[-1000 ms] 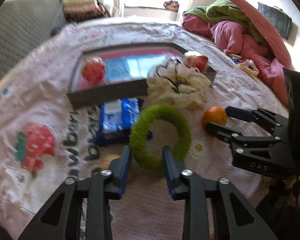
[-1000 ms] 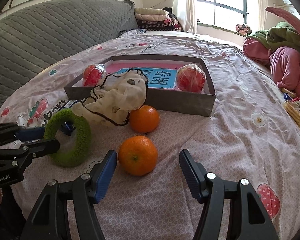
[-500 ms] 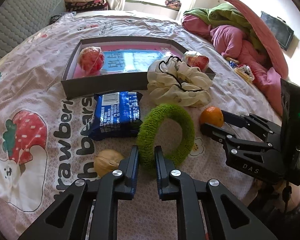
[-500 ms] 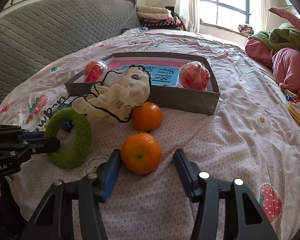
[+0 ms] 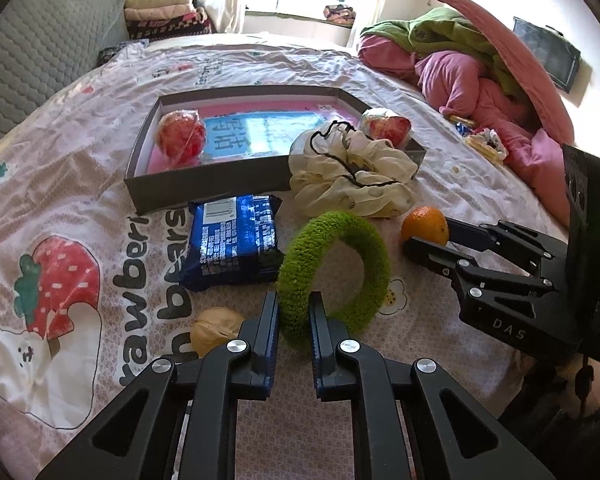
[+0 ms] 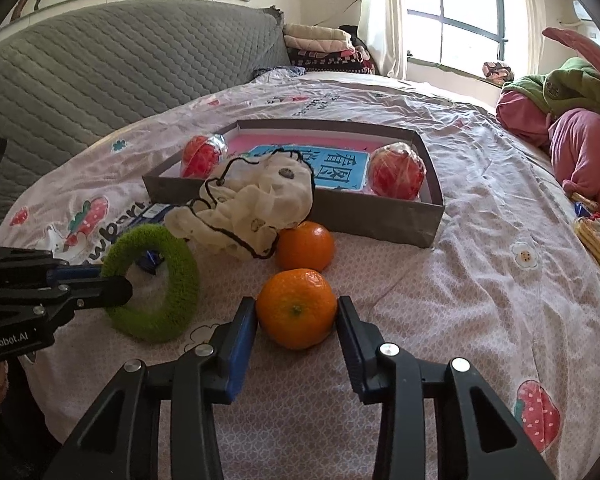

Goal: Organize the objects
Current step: 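Move the left gripper to the green ring while the right gripper approaches an orange, then lift the green ring with the left gripper while the right gripper lifts the orange toward the tray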

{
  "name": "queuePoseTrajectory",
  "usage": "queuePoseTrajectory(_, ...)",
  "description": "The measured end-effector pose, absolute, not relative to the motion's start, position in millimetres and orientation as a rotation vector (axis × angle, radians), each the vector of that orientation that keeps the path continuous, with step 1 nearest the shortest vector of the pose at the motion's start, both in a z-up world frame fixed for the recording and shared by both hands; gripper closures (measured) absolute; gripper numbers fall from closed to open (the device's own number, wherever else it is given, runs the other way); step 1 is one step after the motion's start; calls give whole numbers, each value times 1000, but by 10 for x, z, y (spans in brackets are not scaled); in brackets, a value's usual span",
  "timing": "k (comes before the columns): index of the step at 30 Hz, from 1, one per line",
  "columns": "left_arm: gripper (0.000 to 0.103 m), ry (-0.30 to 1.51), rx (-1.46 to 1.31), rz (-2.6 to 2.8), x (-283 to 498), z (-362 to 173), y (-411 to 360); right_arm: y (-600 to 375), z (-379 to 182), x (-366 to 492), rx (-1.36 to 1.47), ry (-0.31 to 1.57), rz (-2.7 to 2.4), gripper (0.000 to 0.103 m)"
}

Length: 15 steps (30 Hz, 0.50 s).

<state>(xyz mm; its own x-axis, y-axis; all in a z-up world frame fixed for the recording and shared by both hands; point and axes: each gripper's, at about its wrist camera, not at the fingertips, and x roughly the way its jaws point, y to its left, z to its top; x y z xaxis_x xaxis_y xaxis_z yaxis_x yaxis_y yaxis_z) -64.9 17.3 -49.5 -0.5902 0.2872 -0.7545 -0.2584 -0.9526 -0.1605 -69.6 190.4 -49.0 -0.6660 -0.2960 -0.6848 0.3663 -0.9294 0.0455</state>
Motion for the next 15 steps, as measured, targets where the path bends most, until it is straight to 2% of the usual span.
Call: queuePoseTrajectory(15,90,-12,-1097,2623,-561,-323,159,2025,-350,-677,948,37,-2603,62)
